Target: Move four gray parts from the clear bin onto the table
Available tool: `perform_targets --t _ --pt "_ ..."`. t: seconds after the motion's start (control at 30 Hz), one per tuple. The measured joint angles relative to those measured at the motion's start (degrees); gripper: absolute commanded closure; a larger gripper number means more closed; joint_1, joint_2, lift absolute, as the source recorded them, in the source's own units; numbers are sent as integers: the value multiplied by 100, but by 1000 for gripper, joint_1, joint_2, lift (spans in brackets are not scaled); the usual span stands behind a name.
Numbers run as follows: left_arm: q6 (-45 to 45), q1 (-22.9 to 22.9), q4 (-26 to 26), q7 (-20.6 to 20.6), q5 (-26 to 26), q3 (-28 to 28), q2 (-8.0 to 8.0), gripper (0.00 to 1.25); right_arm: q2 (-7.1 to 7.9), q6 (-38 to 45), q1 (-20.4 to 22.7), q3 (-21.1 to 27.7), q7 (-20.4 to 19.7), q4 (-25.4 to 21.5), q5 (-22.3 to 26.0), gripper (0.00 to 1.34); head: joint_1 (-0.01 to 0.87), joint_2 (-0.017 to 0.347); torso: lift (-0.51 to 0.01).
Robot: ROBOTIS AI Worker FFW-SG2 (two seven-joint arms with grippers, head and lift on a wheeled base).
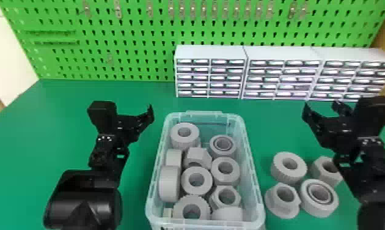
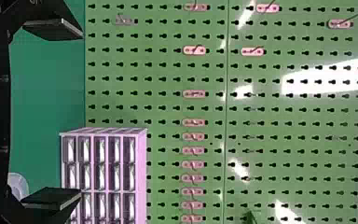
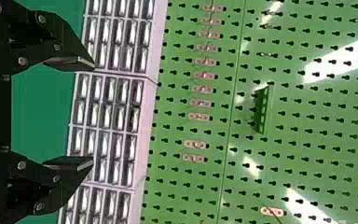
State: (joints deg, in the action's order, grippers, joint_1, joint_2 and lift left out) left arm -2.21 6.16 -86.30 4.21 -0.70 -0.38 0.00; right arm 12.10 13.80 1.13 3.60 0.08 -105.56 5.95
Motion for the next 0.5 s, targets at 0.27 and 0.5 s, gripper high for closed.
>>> perform_targets --t 0.27,0.5 --pt "2 5 14 1 9 -29 0 99 69 7 -55 -61 0 30 3 538 693 72 -52" --pt "2 4 16 1 -3 -44 0 99 57 21 -57 -73 0 51 3 538 693 72 -52"
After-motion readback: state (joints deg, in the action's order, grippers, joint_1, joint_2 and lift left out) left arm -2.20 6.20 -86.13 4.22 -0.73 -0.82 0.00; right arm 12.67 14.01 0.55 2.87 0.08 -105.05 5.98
